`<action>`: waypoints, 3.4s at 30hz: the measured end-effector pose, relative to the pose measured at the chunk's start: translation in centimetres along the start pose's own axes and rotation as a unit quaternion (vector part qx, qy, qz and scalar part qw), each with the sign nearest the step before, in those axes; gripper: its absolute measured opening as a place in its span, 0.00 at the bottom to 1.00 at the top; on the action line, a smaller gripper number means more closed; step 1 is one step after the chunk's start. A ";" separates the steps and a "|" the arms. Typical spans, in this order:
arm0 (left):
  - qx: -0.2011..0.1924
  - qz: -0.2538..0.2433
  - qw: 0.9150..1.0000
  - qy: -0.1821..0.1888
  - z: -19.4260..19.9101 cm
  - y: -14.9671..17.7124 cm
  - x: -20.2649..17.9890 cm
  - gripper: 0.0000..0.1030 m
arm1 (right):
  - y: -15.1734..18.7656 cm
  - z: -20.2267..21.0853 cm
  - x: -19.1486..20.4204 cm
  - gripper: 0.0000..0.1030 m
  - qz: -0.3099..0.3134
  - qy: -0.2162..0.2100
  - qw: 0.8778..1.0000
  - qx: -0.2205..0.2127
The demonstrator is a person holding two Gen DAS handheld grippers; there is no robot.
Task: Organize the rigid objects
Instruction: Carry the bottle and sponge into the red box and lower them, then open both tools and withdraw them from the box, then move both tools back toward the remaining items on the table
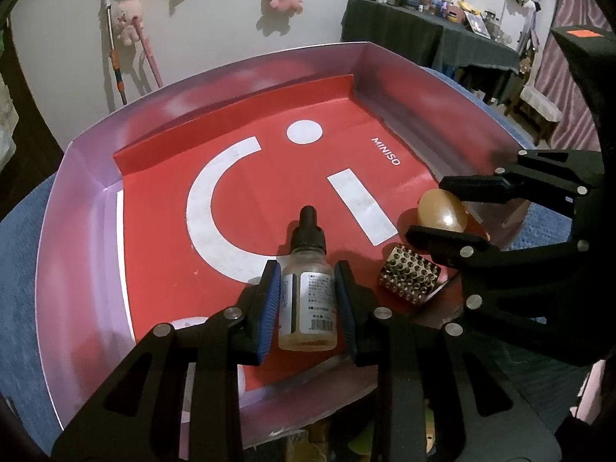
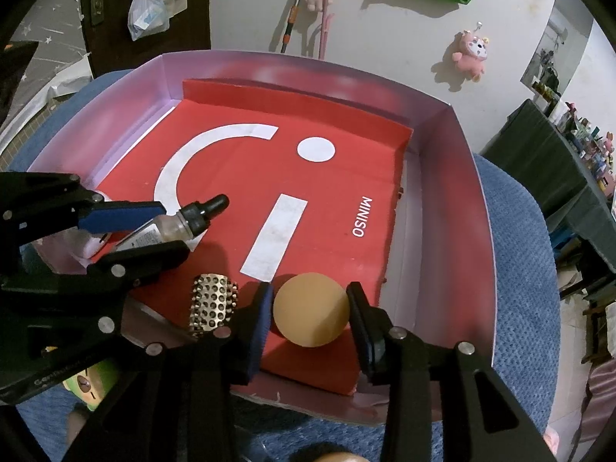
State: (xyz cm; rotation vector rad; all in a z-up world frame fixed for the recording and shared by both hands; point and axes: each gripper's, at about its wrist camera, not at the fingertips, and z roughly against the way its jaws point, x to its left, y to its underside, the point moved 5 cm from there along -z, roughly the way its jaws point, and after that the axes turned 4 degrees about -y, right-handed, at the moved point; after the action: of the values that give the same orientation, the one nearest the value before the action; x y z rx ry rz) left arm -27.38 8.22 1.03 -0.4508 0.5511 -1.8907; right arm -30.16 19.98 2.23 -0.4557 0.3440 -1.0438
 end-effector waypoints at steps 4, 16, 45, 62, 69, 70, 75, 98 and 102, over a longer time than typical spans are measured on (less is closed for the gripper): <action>-0.008 0.008 1.000 0.003 0.8 0.1 0.2 0.27 | -0.1 0.6 0.1 0.48 -0.002 0.001 1.000 -0.009; -0.035 0.027 0.999 0.025 3.6 0.5 0.3 0.27 | -0.4 5.8 0.0 0.59 -0.025 0.004 0.998 -0.062; -0.186 0.080 0.979 0.004 15.4 10.6 -0.8 0.74 | 9.2 17.6 5.8 0.79 -0.059 -0.042 0.972 -0.224; -0.209 0.099 0.971 -0.063 15.0 16.0 -0.6 0.87 | 15.3 14.7 8.0 1.00 -0.096 -0.049 0.963 -0.248; -0.183 0.118 0.974 -0.064 13.3 16.9 0.6 0.87 | 16.0 12.8 8.4 1.00 -0.107 -0.054 0.965 -0.234; -0.179 0.121 0.974 -0.063 13.0 17.1 0.8 0.87 | 16.0 12.5 8.6 1.00 -0.106 -0.053 0.966 -0.231; -0.164 0.129 0.976 -0.057 12.1 17.3 1.3 0.87 | 16.1 11.5 8.9 1.00 -0.106 -0.058 0.968 -0.221; -0.140 0.106 0.983 -0.053 11.5 15.6 3.8 0.87 | 14.4 9.0 10.2 1.00 -0.111 -0.089 0.971 -0.191; -0.131 0.100 0.985 -0.048 11.0 14.9 4.5 0.87 | 13.8 8.5 10.9 1.00 -0.106 -0.090 0.974 -0.180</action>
State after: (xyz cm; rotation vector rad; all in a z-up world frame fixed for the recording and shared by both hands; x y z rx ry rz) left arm -11.75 -2.66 1.90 -0.6301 0.7553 -1.6029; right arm -10.81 17.89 1.75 -0.9236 0.3292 -1.1405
